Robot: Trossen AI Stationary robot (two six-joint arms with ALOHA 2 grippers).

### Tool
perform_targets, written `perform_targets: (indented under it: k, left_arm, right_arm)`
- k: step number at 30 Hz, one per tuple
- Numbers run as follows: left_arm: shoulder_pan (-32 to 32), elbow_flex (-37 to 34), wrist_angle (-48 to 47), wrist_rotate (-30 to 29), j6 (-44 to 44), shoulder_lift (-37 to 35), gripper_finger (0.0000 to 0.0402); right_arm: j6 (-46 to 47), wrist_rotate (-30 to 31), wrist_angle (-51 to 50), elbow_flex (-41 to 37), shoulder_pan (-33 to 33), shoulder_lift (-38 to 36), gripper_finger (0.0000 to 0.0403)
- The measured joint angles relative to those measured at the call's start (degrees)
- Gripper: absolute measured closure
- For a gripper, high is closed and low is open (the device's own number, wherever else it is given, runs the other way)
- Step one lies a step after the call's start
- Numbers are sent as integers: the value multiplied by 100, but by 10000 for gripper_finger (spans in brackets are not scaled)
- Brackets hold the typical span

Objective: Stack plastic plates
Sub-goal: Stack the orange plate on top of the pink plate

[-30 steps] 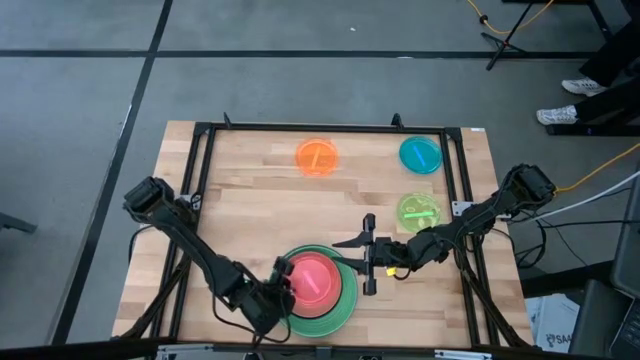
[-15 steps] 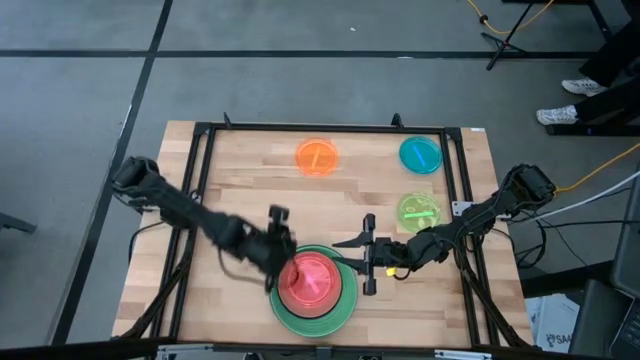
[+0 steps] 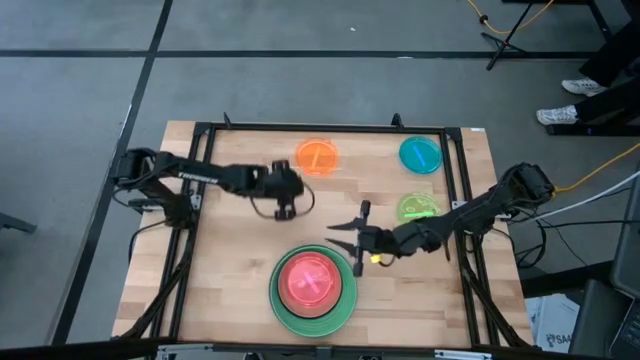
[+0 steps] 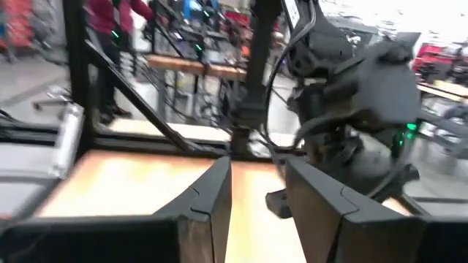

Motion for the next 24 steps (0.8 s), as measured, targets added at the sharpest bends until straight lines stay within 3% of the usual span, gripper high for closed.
perform_targets:
  k: [4, 8, 13, 18, 24]
  left_arm:
    - [754, 0, 471, 34, -455, 0, 298]
    - [1445, 0, 850, 439, -952, 93, 298]
    - [2134, 0, 1119, 707, -1030, 343, 293]
    - [2702, 41, 1289, 1019, -1308, 687, 255]
    - [3089, 594, 1078, 1656, -1677, 1511, 224]
  right_arm:
    - [-163, 6, -179, 0, -286, 4, 281]
    - [-302, 9, -626, 0, -538, 4, 281]
    - [-311, 0, -1384, 0, -794, 4, 281]
    - [-33, 1, -1929, -2, -983, 4, 281]
    - [128, -10, -2259, -2, -1005, 4, 281]
